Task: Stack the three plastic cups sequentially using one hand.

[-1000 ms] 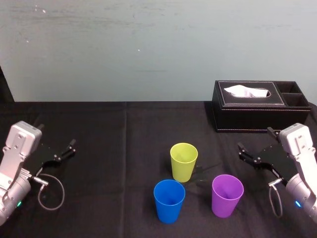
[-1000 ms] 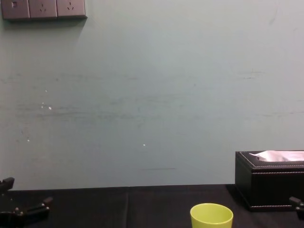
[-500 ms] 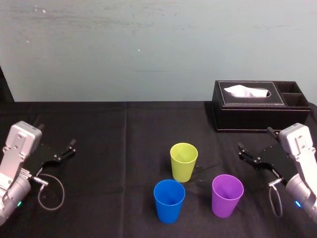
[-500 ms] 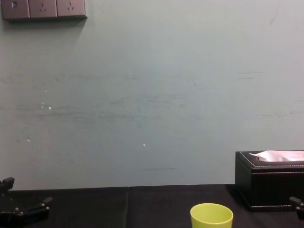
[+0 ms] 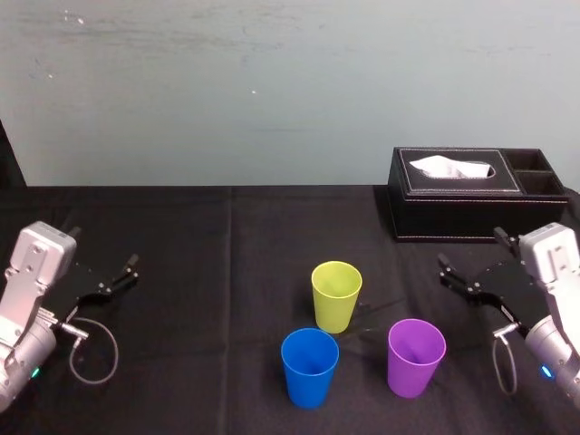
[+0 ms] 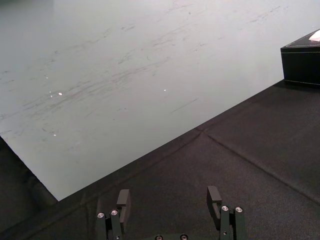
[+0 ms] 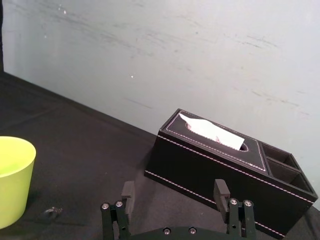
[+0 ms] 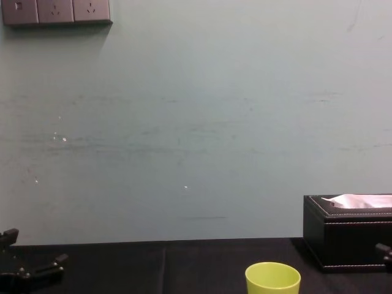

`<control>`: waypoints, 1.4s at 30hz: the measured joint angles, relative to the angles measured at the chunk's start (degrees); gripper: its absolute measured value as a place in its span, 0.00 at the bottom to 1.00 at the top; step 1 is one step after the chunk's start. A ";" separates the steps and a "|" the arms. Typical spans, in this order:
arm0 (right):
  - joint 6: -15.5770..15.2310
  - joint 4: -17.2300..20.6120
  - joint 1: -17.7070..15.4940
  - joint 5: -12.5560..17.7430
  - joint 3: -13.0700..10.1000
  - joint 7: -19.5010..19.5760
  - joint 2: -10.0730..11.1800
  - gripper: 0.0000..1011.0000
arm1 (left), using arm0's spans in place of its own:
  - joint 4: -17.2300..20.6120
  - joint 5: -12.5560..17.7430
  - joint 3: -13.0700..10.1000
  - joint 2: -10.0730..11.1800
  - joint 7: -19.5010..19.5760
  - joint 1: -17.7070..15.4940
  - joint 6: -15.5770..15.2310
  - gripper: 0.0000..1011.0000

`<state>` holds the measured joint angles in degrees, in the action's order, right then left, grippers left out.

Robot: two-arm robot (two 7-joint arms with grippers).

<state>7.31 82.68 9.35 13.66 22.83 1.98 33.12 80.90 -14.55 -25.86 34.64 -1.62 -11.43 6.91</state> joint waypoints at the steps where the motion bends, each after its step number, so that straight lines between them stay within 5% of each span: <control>1: 0.00 0.24 -0.17 0.12 -0.24 0.00 -0.02 0.99 | 0.00 0.00 0.00 0.00 0.00 0.00 0.00 0.99; 5: -0.83 2.68 -1.43 1.40 -1.64 -0.79 0.33 0.99 | 0.00 0.00 0.00 0.00 0.00 0.00 0.00 0.99; 15: -8.92 14.65 -8.44 7.02 -7.52 -2.30 3.89 0.99 | 0.00 0.00 0.00 0.00 0.00 0.00 0.00 0.99; 29: -21.30 27.92 -24.18 16.91 -16.74 -4.54 7.68 0.99 | 0.00 0.00 0.00 0.00 0.00 0.00 0.00 0.99; 35: -24.77 30.35 -27.61 18.02 -17.46 -5.49 8.16 0.99 | 0.00 0.00 0.00 0.00 0.00 0.00 0.00 0.99; 42: -27.33 31.40 -28.24 17.35 -15.20 -7.19 7.39 0.99 | 0.00 0.00 0.00 0.00 0.00 0.00 0.00 0.99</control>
<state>-20.02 114.08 -18.90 31.00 7.62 -5.20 40.51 80.90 -14.55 -25.86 34.65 -1.62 -11.43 6.91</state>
